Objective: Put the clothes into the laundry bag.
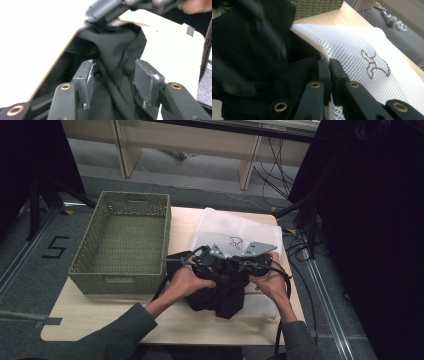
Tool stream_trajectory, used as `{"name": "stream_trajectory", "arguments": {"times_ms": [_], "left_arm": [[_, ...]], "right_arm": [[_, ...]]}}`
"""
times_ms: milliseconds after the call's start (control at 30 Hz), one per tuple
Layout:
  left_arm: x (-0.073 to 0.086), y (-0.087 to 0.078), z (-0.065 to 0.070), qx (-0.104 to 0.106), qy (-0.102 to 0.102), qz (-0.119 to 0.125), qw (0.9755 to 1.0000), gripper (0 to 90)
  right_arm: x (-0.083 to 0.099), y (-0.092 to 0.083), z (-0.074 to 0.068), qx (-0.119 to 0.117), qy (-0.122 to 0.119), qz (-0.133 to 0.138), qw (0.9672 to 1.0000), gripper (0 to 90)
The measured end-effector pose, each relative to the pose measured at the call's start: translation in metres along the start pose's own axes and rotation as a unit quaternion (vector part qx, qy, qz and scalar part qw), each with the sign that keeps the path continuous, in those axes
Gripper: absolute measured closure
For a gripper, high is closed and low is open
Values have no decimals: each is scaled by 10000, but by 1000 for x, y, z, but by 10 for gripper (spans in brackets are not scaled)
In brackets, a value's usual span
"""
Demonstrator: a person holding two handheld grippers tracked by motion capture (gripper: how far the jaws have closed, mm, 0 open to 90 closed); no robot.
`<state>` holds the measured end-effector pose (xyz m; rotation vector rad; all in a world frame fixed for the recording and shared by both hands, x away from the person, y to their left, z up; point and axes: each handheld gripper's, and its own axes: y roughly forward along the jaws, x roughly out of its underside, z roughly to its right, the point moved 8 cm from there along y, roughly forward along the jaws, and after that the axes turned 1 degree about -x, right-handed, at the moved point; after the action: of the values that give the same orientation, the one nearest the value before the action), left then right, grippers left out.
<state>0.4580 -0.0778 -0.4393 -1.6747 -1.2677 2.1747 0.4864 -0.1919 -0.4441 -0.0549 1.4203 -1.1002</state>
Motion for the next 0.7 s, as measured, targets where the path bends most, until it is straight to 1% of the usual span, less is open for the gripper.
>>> {"name": "stream_trajectory", "arguments": {"times_ms": [67,100,167,200,267,300,333,367,400,467,500,533,567,600,633,667,700], "left_arm": [[-5,-11,-15,-272,38,84,9996,505],[-7,-15,-22,-374,26,72,9993,530],[-9,-15,-32,-506,126,-37,9986,553],[-8,-13,-36,-546,269,-174,9980,562],[-6,-5,-43,-657,364,-342,9966,568],[-4,0,-47,-721,468,-462,9952,575],[-1,5,-50,-807,527,-568,9937,578],[1,10,-53,-857,568,-632,9927,577],[2,16,-56,-914,572,-645,9921,572],[2,26,-60,-969,596,-652,9914,572],[2,30,-61,-984,648,-649,9909,578],[1,34,-61,-1001,704,-662,9903,597],[0,37,-62,-1038,799,-659,9892,650],[0,38,-63,-1062,903,-712,9877,742],[-1,39,-63,-1044,873,-719,9881,791],[-2,40,-62,-1045,863,-697,9883,825],[-2,37,-63,-1012,999,-792,9867,834]], "right_arm": [[-1,0,1,29,-32,31,10000,889],[-2,1,2,31,-95,46,9999,889],[-2,1,2,25,-95,63,9999,889],[-2,1,2,54,-86,63,9999,889],[-3,0,3,50,-96,63,9999,889],[-3,-1,3,62,-36,89,9999,889],[-4,-1,4,84,-82,124,9999,889],[-4,-1,4,68,-75,125,9999,889],[-4,-2,4,89,0,127,9999,889],[-4,-1,3,53,-22,123,9999,889],[-4,-1,3,60,-38,115,9999,889],[-5,-1,4,82,-59,124,9999,889],[-5,-1,4,64,-37,135,9999,889],[-5,-1,4,69,-38,142,9999,887],[-5,0,4,61,-9,136,9999,885],[-4,0,4,71,16,126,9999,881],[-4,0,4,71,41,130,9999,880]]}}
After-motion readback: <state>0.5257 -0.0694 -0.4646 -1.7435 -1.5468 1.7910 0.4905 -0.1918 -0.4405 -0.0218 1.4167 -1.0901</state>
